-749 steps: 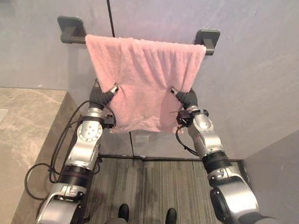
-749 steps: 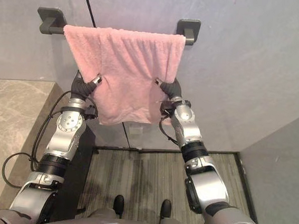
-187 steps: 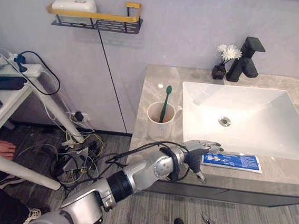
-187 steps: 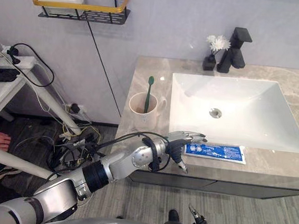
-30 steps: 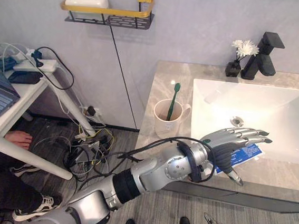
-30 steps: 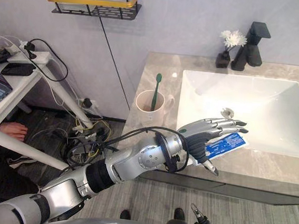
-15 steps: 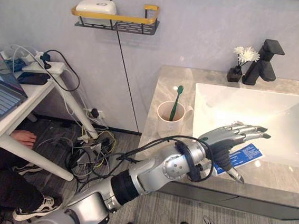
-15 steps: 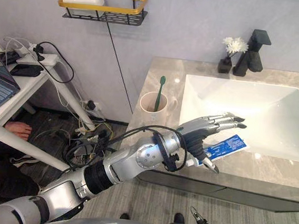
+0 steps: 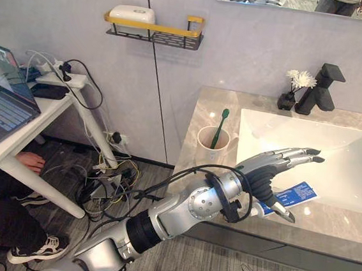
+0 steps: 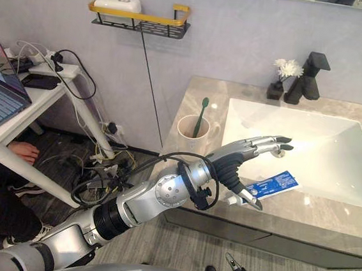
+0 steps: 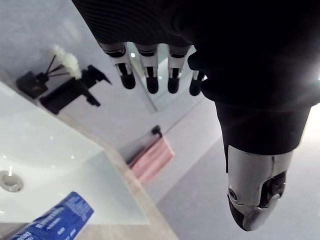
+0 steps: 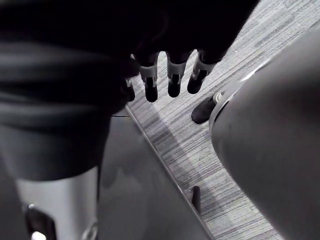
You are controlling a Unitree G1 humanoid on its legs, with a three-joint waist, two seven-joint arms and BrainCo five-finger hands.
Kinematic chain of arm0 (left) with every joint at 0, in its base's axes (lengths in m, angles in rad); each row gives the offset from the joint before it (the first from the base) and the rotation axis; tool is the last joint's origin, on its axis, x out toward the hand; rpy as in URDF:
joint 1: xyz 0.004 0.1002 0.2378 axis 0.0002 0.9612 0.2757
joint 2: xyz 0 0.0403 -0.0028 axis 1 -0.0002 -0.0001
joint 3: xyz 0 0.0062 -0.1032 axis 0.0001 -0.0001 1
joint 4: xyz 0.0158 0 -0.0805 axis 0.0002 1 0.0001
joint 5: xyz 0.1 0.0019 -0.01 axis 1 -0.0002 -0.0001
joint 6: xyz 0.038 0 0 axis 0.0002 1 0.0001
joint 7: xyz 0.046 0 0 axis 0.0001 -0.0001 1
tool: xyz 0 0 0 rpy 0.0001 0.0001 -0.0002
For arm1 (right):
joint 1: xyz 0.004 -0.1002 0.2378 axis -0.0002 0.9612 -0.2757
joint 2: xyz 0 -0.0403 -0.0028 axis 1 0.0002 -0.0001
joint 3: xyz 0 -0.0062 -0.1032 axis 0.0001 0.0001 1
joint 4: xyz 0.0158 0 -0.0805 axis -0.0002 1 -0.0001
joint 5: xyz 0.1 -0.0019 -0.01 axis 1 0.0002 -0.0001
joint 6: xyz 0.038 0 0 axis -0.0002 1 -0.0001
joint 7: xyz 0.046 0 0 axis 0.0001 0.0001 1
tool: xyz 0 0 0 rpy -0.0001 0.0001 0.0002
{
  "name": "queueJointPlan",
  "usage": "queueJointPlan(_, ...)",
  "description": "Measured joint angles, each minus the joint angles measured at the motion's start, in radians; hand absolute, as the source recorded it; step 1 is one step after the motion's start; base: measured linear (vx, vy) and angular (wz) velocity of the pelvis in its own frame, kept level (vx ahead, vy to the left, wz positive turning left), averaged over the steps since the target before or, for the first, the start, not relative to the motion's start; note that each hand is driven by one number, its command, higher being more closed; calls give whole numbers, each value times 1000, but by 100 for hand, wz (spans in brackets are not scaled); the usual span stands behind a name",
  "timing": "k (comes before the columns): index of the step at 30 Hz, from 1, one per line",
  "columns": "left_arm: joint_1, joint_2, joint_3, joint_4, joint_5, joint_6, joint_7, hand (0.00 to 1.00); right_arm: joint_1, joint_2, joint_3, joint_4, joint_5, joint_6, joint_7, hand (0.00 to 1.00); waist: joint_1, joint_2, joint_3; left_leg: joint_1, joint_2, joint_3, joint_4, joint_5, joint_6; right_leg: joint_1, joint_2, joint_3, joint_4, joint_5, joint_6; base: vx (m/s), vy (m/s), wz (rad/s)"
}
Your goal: Organize washtable
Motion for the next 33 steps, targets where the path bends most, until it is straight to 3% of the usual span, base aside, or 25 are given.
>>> queueJointPlan(8, 11, 1, 0, -29, -44, -19, -9, 0, 5, -1, 38, 2, -1, 0, 1, 0, 1, -12, -10, 5, 0, -13, 0, 1, 0, 14, 0, -13, -2, 0, 0, -1, -2, 4)
queueJointPlan(13, 74, 15, 8, -89, -72, -38, -8, 0, 15, 0, 48, 4, -3, 0, 1, 0, 17, -23, -18, 6, -1, -18, 0, 2, 1, 16, -2, -16, -2, 0, 0, -2, 0, 1)
queueJointPlan(17, 158, 69, 109, -191, -92, -50, 7, 0, 24, -6, 89, 4, -4, -1, 2, 0, 25, -31, -32, 6, -2, -25, 0, 5, 0, 20, -1, -22, -2, 0, 0, -6, -2, 5)
queueJointPlan(24, 329, 93, 257, -266, -147, -110, 50, 0, 57, -20, 122, 5, -35, -14, 32, 0, 52, -57, -41, 11, -15, -53, 1, 5, 2, 36, -14, -47, 13, -13, 6, -5, 12, 12)
queueJointPlan(26, 388, 92, 296, -265, -174, -124, 79, 0, 79, -13, 121, 6, -41, -37, 30, 0, 49, -65, -36, 22, -24, -63, 5, 0, 7, 25, -29, -52, 75, -48, 11, 5, 29, 14)
queueJointPlan(27, 433, 92, 307, -264, -182, -129, 105, 0, 98, -10, 123, 5, -50, -41, 20, 0, 51, -82, -25, 30, -32, -65, 9, -18, 12, 14, -45, -52, 138, -84, 17, 1, 29, 11)
queueJointPlan(29, 507, 89, 309, -262, -190, -137, 136, 0, 125, -6, 124, 3, -53, -43, 17, 0, 50, -83, -2, 34, -33, -71, 52, -57, 20, -24, -61, -21, 287, -115, 26, -31, 65, 9)
queueJointPlan(33, 524, 89, 300, -259, -183, -140, 142, 0, 149, -6, 123, -5, -57, -49, 0, 0, 52, -77, 20, 9, 4, -99, 89, -69, 20, -93, -32, 42, 417, -78, 15, -79, 74, 18)
